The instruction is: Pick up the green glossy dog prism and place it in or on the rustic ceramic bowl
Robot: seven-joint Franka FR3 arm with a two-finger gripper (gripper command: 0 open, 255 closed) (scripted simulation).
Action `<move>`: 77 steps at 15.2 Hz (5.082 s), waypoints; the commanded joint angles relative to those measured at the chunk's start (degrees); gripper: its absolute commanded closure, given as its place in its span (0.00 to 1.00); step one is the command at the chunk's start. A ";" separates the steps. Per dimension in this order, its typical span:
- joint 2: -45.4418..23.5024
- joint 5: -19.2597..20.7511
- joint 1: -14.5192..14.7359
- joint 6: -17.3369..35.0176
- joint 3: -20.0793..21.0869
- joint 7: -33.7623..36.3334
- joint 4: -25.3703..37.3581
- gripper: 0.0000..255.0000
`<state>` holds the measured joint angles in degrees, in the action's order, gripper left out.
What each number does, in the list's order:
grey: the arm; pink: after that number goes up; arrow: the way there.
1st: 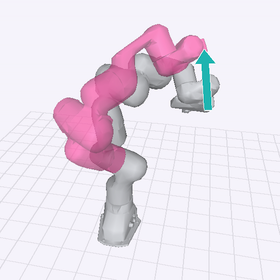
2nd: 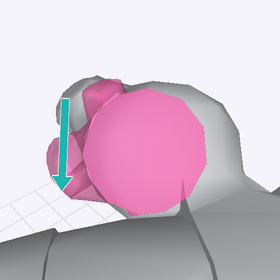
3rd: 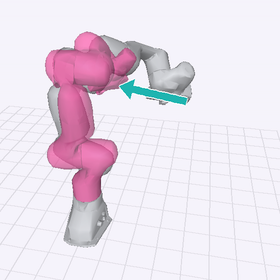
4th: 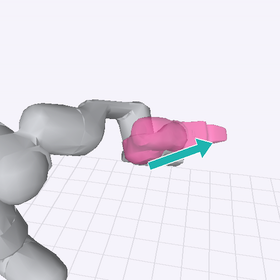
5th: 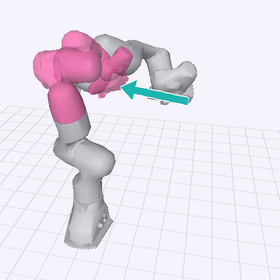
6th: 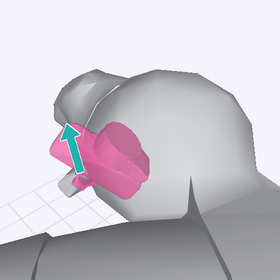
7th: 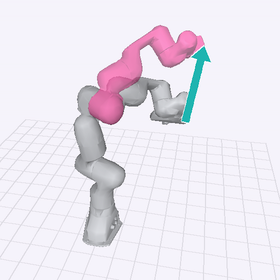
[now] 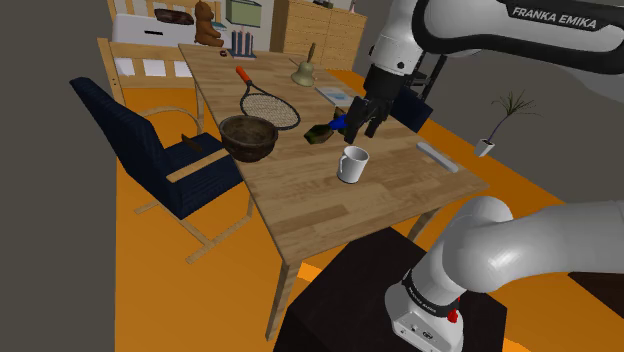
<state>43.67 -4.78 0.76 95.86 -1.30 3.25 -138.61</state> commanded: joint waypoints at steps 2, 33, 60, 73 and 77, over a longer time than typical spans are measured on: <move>-1.16 0.99 0.05 0.84 -1.30 -2.74 0.04 0.00; -64.29 -0.83 0.21 16.22 -19.38 -76.19 43.13 0.00; -64.87 -1.12 0.13 18.76 -19.25 -76.43 41.13 1.00; -62.29 -0.01 0.22 9.78 -19.74 -75.91 47.70 1.00; -61.92 0.16 0.14 6.86 -19.84 -75.84 50.27 1.00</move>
<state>-18.33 -4.67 0.89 103.52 -21.13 -72.65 -89.04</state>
